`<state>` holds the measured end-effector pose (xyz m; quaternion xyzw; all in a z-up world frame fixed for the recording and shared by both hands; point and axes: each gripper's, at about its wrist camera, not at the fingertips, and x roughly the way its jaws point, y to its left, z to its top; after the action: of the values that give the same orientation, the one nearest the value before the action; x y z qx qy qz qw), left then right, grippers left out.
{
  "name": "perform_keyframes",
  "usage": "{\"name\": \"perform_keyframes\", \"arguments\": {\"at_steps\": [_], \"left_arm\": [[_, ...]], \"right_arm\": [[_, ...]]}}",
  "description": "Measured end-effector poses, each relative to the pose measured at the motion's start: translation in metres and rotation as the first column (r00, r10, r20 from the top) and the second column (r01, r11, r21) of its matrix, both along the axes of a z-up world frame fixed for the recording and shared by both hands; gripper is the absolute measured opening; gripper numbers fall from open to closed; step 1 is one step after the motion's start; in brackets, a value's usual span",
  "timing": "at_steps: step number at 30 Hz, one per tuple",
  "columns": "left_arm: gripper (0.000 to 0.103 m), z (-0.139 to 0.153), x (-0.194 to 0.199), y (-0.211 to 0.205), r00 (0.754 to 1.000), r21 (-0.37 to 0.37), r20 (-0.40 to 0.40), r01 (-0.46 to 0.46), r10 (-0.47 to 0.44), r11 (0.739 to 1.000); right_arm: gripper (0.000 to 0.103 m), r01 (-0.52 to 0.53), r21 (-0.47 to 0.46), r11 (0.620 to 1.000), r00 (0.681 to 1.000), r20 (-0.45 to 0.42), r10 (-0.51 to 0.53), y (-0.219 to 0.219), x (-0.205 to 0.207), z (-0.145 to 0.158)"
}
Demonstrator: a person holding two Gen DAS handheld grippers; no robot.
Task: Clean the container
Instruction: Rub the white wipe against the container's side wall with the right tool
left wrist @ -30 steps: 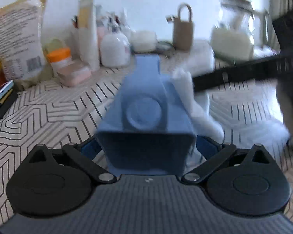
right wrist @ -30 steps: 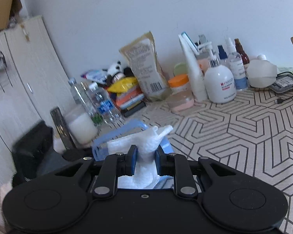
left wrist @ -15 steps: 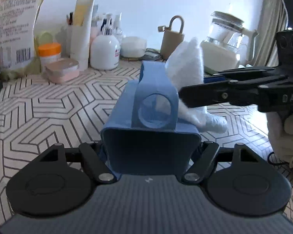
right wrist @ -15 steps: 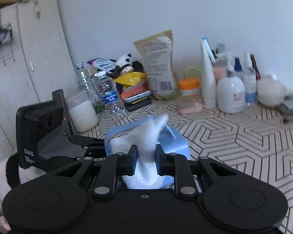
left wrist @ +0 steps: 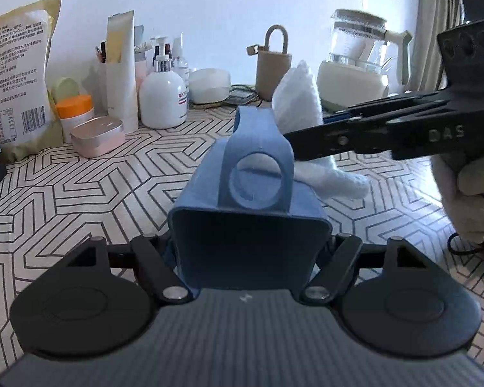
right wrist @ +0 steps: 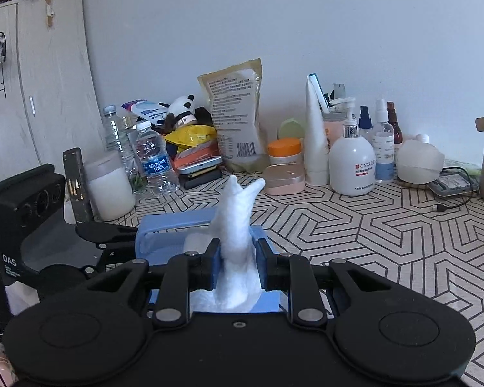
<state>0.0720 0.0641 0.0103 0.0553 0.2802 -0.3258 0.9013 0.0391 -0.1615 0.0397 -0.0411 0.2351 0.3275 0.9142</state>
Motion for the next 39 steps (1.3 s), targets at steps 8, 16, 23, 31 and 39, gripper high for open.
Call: {"name": "perform_keyframes", "arguments": {"at_steps": [8, 16, 23, 31, 39], "left_arm": [[0.074, -0.001, 0.003, -0.001, 0.999, 0.012, -0.014, -0.032, 0.032, 0.999], [0.074, -0.001, 0.007, 0.001, 0.997, 0.001, -0.037, -0.072, 0.072, 0.997], [0.074, -0.001, 0.004, 0.0, 0.997, 0.011, -0.024, -0.068, 0.068, 0.998], [0.074, 0.0, 0.003, -0.002, 0.998, 0.019, -0.013, -0.061, 0.061, 0.998], [0.073, 0.001, 0.002, -0.002, 0.998, 0.02, -0.006, -0.067, 0.067, 0.998]], "right_arm": [[0.026, -0.064, 0.025, 0.998, 0.997, -0.032, 0.065, 0.002, -0.005, -0.003], [0.026, -0.085, 0.002, 0.996, 0.995, -0.049, 0.085, 0.007, -0.008, -0.008], [0.026, -0.021, 0.0, 1.0, 0.994, -0.109, 0.021, -0.002, 0.008, -0.018], [0.026, 0.048, -0.029, 0.998, 0.99, -0.134, -0.052, -0.008, 0.018, -0.025], [0.025, -0.006, 0.106, 0.994, 0.977, -0.212, 0.029, -0.018, 0.022, -0.025]]}}
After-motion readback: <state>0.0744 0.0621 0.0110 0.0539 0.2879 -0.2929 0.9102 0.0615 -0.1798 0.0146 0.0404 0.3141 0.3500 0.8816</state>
